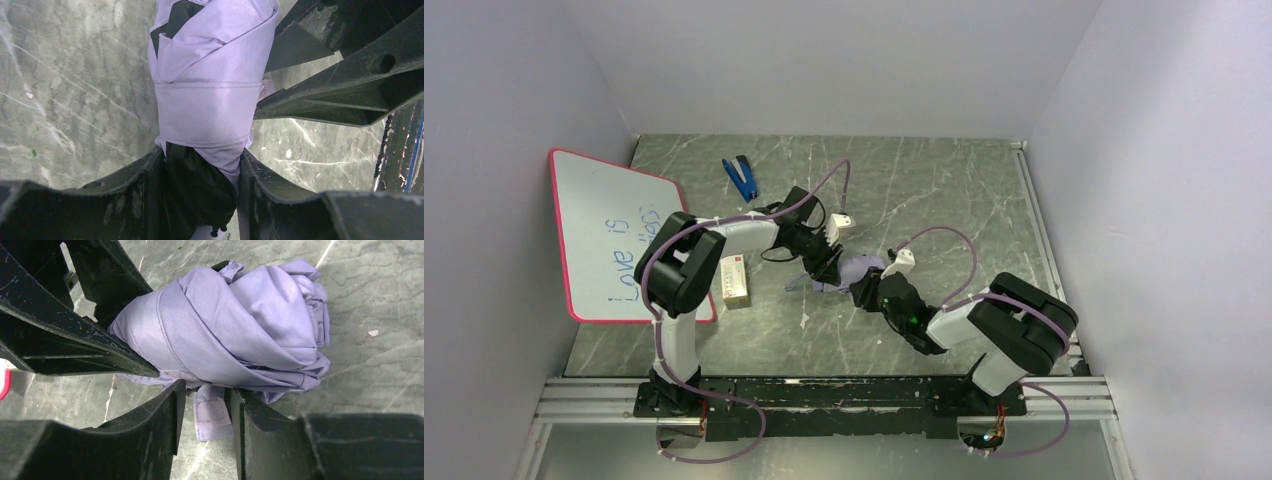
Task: Put away the umbrella
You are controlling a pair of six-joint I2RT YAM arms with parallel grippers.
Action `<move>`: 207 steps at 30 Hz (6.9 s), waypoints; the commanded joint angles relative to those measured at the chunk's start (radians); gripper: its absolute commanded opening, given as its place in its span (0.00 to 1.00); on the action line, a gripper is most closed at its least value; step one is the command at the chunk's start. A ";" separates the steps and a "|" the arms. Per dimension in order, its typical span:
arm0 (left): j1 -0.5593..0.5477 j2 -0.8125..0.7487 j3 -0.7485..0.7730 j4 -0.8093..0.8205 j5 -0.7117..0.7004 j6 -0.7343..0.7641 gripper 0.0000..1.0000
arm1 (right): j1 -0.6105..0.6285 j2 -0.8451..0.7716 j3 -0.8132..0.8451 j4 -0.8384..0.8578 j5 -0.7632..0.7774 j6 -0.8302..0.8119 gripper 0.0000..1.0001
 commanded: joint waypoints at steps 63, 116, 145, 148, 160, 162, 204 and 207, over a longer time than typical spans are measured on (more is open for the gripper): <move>-0.013 0.013 -0.074 -0.008 -0.370 -0.037 0.05 | 0.142 -0.355 -0.265 -0.072 0.041 0.277 0.00; -0.088 0.064 -0.068 -0.050 -0.464 0.009 0.05 | 0.028 -0.163 -0.051 0.262 0.012 0.295 0.00; -0.091 0.073 -0.065 -0.053 -0.467 0.009 0.05 | -0.034 -0.035 -0.044 0.344 -0.038 0.343 0.17; -0.092 0.072 -0.065 -0.054 -0.464 0.008 0.05 | -0.039 -0.006 -0.047 0.353 -0.036 0.351 0.17; -0.092 0.066 -0.067 -0.050 -0.461 0.006 0.05 | -0.044 -0.061 -0.102 0.354 -0.014 0.307 0.18; -0.092 0.066 -0.068 -0.051 -0.459 0.006 0.05 | -0.048 -0.115 -0.112 0.329 -0.007 0.273 0.20; -0.092 0.063 -0.064 -0.053 -0.456 0.009 0.05 | -0.054 -0.127 0.058 -0.090 -0.109 0.089 0.00; -0.092 0.065 -0.062 -0.054 -0.456 0.011 0.05 | -0.054 -0.121 0.064 -0.110 -0.077 0.091 0.00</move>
